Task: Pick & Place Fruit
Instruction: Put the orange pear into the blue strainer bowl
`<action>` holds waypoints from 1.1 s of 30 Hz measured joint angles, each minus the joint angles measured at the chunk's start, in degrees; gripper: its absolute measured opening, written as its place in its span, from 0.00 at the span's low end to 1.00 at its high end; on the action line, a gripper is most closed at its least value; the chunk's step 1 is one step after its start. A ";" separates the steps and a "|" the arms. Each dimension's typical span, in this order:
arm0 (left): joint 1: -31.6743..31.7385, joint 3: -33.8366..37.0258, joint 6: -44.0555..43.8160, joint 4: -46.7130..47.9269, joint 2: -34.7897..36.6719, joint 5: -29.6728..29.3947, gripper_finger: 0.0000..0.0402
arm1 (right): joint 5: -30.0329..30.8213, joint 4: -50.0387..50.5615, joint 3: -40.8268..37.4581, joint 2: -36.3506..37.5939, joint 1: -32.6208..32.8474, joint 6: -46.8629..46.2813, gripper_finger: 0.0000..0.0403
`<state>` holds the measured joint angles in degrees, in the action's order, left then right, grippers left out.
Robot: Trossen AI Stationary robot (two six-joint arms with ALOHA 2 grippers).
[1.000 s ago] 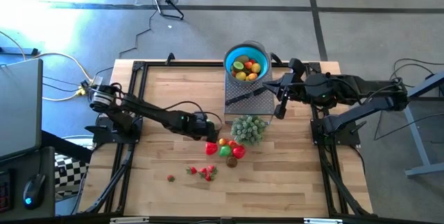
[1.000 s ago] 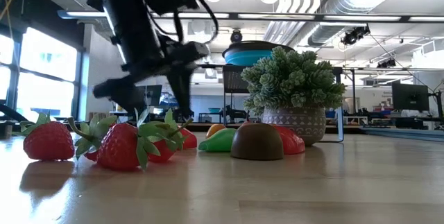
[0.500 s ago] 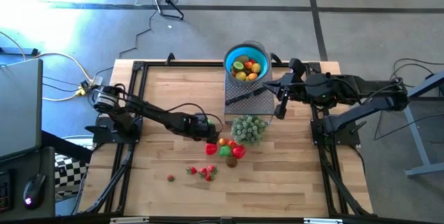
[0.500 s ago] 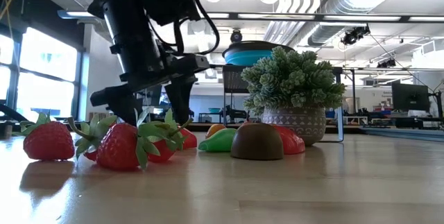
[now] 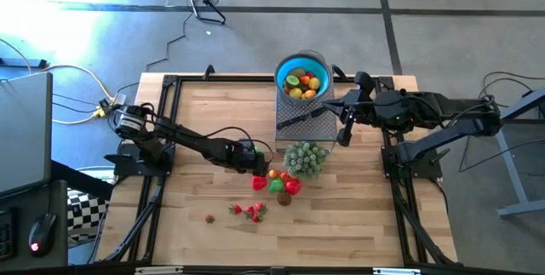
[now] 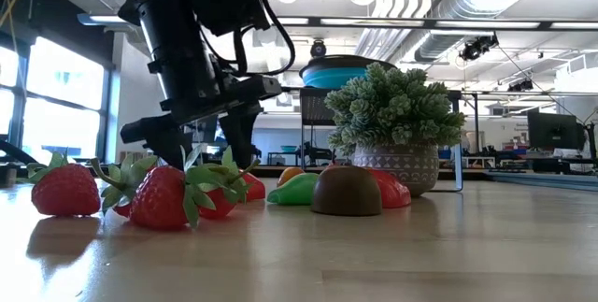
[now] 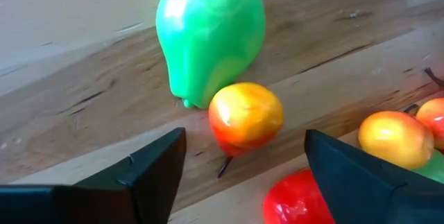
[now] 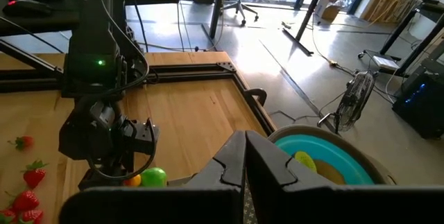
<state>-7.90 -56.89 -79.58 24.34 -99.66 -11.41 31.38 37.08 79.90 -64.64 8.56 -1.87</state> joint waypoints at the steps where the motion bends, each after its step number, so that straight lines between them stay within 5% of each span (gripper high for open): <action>1: 0.00 0.03 -0.02 0.05 0.00 -0.24 0.69 | 0.00 -0.02 0.00 0.00 0.00 0.00 0.01; 8: -0.07 0.12 -0.25 0.26 -0.11 -3.45 0.58 | 0.00 0.00 0.00 0.00 0.00 -0.02 0.01; 16: 0.11 0.16 -0.23 -1.29 -0.31 -8.92 0.55 | 0.00 -0.02 0.00 0.00 0.00 -0.02 0.01; 33: 0.02 0.16 -0.21 -0.59 -0.23 -5.99 0.55 | 0.00 0.00 0.00 0.00 0.00 0.02 0.01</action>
<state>-7.88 -56.73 -79.79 23.75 -99.88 -17.40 31.38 37.08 79.90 -64.64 8.56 -1.85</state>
